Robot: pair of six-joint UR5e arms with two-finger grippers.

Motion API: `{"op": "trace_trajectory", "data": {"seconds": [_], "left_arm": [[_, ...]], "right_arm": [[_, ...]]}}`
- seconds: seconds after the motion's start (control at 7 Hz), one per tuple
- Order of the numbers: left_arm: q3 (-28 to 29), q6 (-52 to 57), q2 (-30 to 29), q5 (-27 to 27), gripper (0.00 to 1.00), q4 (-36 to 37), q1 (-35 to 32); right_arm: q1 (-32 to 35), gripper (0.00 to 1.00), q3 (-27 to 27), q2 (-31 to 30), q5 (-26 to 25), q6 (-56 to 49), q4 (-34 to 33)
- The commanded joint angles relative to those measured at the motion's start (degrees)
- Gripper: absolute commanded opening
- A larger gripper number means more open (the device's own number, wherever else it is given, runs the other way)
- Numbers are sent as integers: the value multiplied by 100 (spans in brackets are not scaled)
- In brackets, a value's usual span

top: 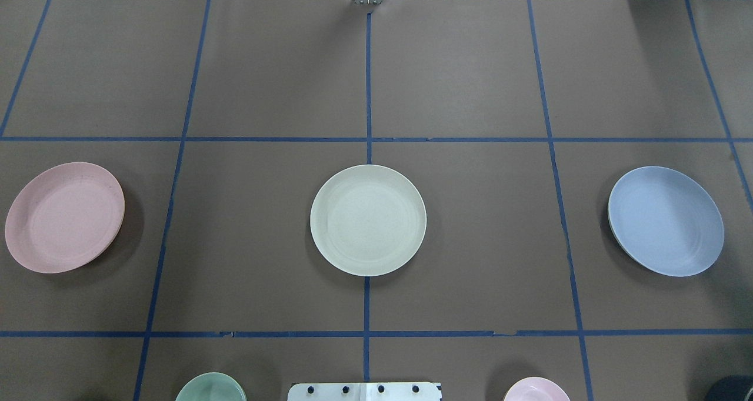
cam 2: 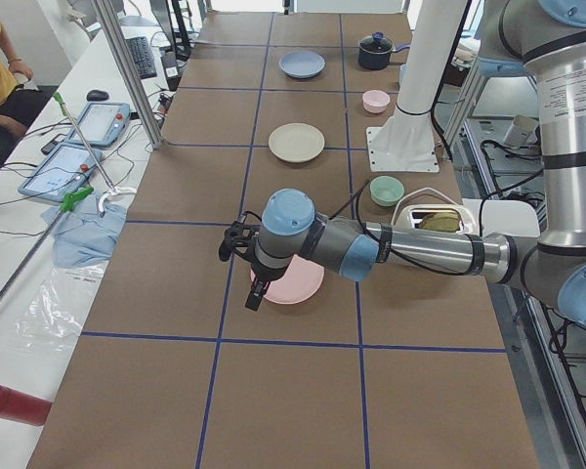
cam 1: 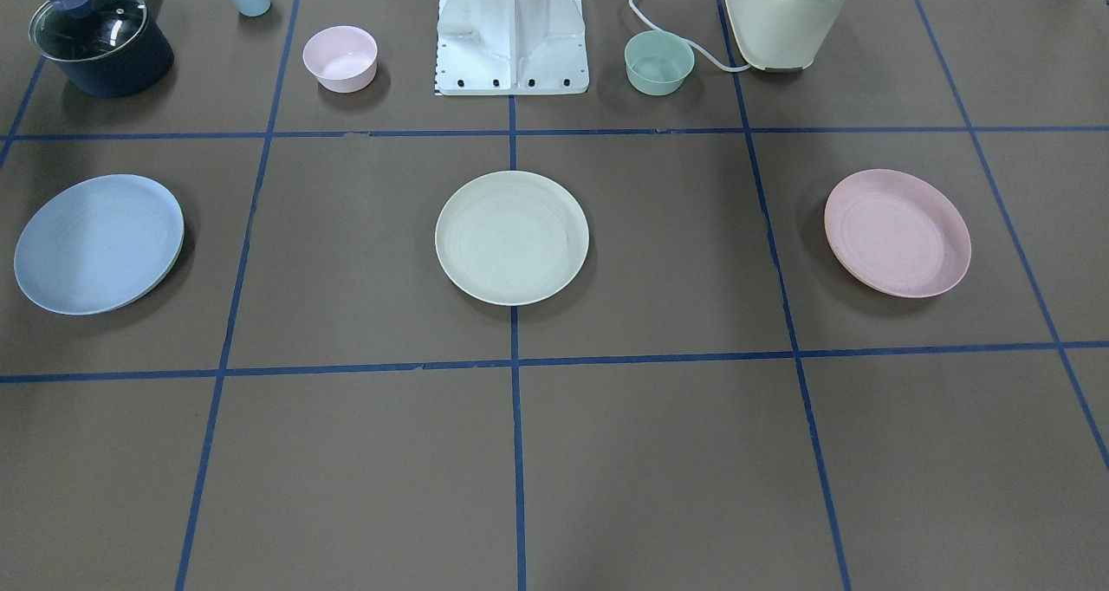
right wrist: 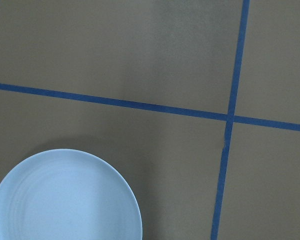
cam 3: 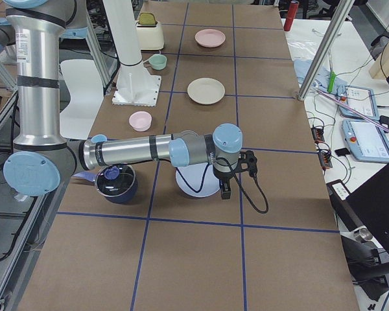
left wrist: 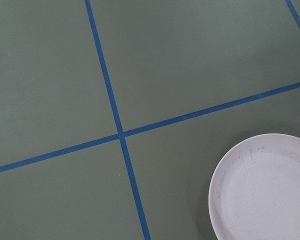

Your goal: Stack three plates with pink and blue

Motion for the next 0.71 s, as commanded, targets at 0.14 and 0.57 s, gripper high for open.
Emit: {"op": "trace_trajectory", "data": {"seconds": [0.14, 0.57], "left_arm": [[-63, 15, 2, -29, 100, -9, 32], [-89, 15, 11, -29, 100, -17, 50]], "right_arm": [[-60, 100, 81, -68, 34, 112, -8], [-638, 100, 90, -85, -54, 913, 1]]}}
